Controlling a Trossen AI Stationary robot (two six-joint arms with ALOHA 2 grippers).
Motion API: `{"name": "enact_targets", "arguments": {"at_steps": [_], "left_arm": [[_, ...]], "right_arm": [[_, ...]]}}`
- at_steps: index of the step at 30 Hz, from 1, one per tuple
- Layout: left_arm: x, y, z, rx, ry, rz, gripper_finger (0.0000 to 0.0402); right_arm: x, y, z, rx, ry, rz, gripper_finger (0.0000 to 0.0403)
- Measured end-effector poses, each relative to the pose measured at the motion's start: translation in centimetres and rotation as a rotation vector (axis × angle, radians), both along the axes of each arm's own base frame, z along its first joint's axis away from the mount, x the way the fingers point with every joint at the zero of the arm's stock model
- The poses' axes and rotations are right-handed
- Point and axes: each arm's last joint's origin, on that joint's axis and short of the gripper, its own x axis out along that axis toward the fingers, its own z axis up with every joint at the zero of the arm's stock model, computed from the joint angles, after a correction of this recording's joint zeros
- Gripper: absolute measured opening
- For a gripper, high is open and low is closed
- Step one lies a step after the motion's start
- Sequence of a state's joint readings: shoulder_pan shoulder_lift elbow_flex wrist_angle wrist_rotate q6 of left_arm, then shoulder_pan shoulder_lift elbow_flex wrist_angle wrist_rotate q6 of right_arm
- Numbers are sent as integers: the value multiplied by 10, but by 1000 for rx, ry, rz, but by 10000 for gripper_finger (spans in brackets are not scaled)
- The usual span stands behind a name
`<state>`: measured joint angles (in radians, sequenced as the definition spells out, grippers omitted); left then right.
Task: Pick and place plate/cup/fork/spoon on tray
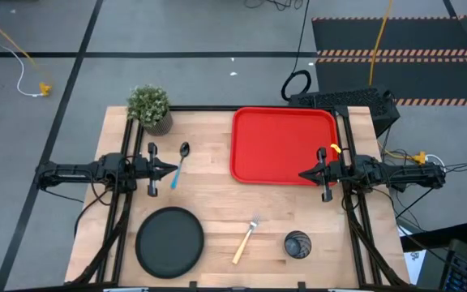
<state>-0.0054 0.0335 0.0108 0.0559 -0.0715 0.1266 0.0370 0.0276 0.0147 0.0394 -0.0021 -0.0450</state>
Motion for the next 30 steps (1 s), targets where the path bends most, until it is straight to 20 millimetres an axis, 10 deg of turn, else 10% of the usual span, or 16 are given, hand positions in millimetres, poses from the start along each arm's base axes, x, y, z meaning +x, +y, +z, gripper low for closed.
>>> {"name": "enact_targets", "arguments": {"at_steps": [20, 30], "left_arm": [[0, 0, 0, 0, 0, 0, 19], [0, 0, 0, 0, -1, 0, 19]], "right_arm": [[-2, -1, 20, 5, -178, -31, 0], [-16, 0, 105, 64, -274, 39, 0]]}}
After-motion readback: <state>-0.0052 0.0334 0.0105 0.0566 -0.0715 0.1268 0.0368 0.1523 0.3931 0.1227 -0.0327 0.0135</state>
